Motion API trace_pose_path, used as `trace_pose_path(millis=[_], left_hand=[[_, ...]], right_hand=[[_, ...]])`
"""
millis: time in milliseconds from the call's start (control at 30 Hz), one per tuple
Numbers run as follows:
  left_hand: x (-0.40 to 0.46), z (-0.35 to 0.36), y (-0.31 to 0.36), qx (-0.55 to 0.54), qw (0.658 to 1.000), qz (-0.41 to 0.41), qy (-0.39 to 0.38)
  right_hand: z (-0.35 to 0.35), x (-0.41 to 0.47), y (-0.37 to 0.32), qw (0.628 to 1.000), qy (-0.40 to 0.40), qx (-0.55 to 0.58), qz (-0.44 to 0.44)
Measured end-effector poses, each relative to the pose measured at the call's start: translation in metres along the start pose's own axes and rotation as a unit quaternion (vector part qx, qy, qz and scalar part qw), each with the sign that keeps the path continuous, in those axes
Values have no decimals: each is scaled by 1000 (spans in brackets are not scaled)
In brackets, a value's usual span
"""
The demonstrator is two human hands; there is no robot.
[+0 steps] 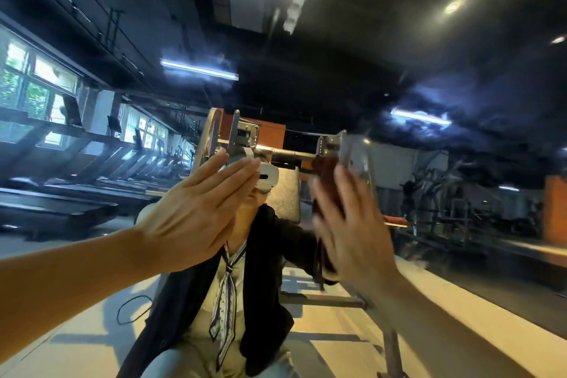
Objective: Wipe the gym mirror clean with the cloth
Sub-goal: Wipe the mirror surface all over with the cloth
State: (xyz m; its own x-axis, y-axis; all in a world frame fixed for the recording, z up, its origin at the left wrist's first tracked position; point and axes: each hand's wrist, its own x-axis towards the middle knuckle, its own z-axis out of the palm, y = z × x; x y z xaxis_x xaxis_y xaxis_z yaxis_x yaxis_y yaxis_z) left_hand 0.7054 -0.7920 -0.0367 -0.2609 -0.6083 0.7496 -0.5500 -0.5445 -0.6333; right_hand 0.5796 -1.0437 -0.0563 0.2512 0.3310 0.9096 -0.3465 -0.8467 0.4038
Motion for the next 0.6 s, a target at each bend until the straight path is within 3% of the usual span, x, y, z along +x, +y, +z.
trace_pose_path(millis=[100,167,300,400,433,500,600], left_hand=[[-4,0,-8,9,999,-35,-3],[-7,2,-11,3,999,-47,7],[-18,4,-15,-11,999,-47,15],[-24,1,-18,-12,999,-40,10],[-26,-1,-19,-10,999,-34,5],[-30,-5,-22,1,1000,-21,-3],[-35,-8,-28,3,1000,-26,-10]], right_hand=[[0,87,-1,976,65,78,193],[5,109,-21,974,86,74,198],[12,47,-60,998,33,54,-6],[11,-2,-49,981,-16,28,-192],[10,1,-37,976,-12,34,-213],[7,34,-21,990,20,67,-125],[-1,110,-27,979,74,132,133]])
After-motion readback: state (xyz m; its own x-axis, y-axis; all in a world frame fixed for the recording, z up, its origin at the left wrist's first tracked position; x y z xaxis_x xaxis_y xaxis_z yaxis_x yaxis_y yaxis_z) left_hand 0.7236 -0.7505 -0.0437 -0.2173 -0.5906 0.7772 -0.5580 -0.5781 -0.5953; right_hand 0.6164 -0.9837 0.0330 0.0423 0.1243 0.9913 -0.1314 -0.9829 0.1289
